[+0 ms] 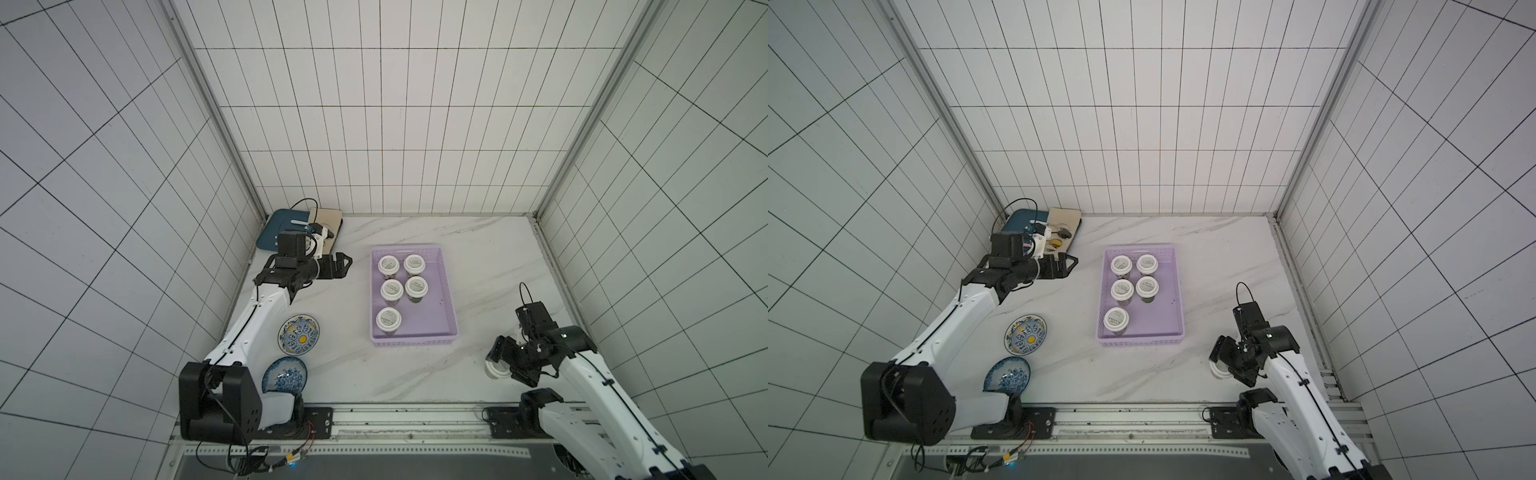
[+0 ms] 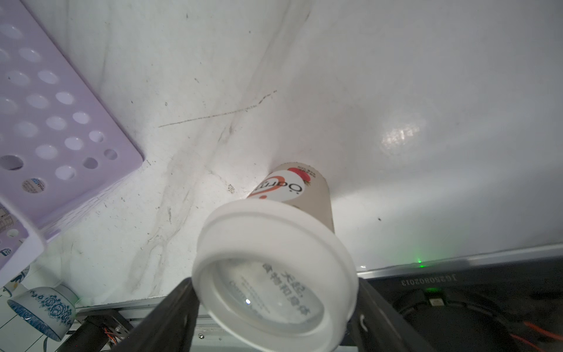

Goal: Put the yogurt in the basket
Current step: Pick up the yogurt from the center of the board.

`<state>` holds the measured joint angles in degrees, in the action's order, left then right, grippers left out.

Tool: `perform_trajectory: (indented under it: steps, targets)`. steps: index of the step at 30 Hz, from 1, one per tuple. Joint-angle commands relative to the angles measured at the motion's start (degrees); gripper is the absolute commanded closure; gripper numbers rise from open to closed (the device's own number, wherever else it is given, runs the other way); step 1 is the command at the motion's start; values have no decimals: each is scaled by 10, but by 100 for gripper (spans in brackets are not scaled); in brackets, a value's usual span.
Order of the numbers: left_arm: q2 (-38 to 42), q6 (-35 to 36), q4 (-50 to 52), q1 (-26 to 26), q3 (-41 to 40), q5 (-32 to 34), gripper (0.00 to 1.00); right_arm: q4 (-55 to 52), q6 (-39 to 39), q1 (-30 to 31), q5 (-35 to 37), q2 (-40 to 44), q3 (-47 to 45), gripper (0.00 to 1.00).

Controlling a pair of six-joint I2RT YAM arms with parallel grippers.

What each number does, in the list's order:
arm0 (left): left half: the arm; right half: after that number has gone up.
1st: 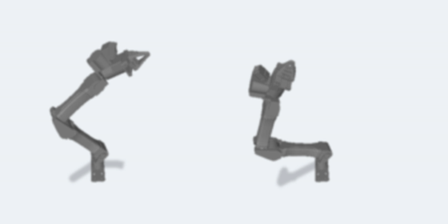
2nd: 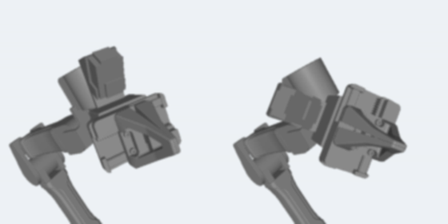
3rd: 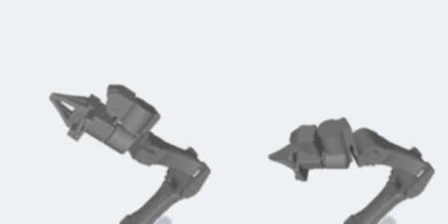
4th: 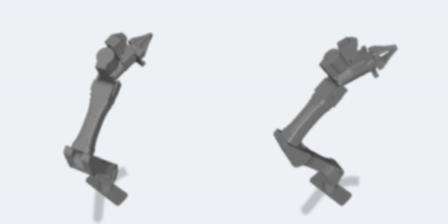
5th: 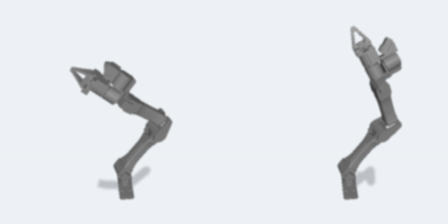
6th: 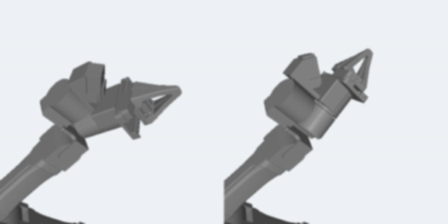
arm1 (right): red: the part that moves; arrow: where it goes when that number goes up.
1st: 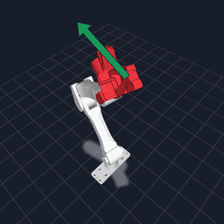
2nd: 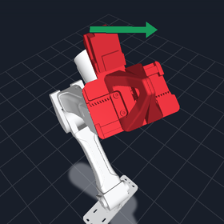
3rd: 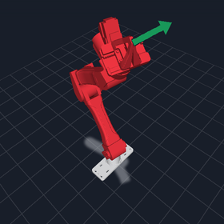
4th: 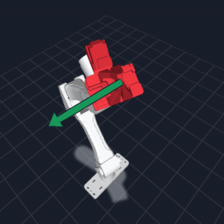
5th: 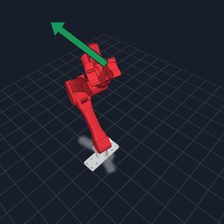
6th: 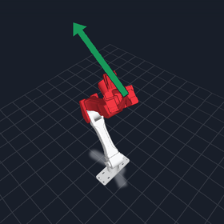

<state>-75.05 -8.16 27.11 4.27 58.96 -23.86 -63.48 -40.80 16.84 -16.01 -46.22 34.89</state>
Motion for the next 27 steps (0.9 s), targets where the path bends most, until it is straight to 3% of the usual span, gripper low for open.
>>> perform_trajectory:
  steps: [1,18,27]
  targets:
    - [10,1,-14,-4,-6,-6,2,-2,-5,-3,13,3,-12,22]
    - [11,2,-13,-4,-4,-4,2,-14,1,-2,21,24,7,25]
    - [17,4,-8,-5,-3,1,2,-37,19,-1,37,3,64,25]
